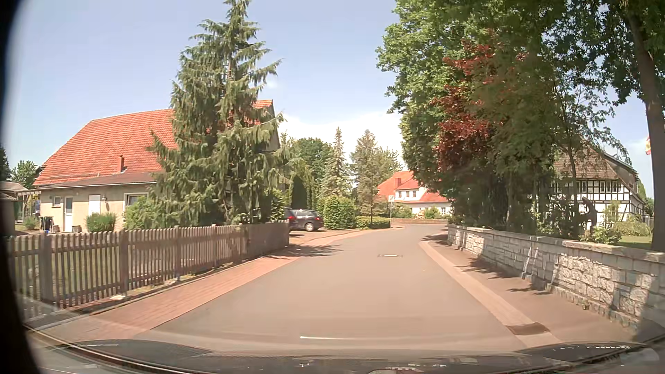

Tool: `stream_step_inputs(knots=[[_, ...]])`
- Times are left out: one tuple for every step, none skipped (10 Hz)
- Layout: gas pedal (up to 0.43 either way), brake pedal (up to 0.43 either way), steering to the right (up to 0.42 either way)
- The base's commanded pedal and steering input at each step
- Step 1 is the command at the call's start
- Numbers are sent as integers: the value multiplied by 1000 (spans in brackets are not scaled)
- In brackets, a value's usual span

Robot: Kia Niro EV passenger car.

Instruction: Follow the waypoints while adhering to traffic rules and regulations

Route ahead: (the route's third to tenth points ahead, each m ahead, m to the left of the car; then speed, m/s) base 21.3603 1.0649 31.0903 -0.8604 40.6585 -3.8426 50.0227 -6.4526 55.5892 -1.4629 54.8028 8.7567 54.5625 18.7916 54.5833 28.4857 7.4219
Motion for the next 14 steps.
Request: stream_step_inputs(knots=[[358,0,98],[358,0,77],[358,0,65],[358,0,48],[358,0,31],[358,0,20],[358,0,13],[350,0,9],[339,0,9],[339,0,9],[339,0,9],[331,0,9],[319,0,9],[299,0,12]])
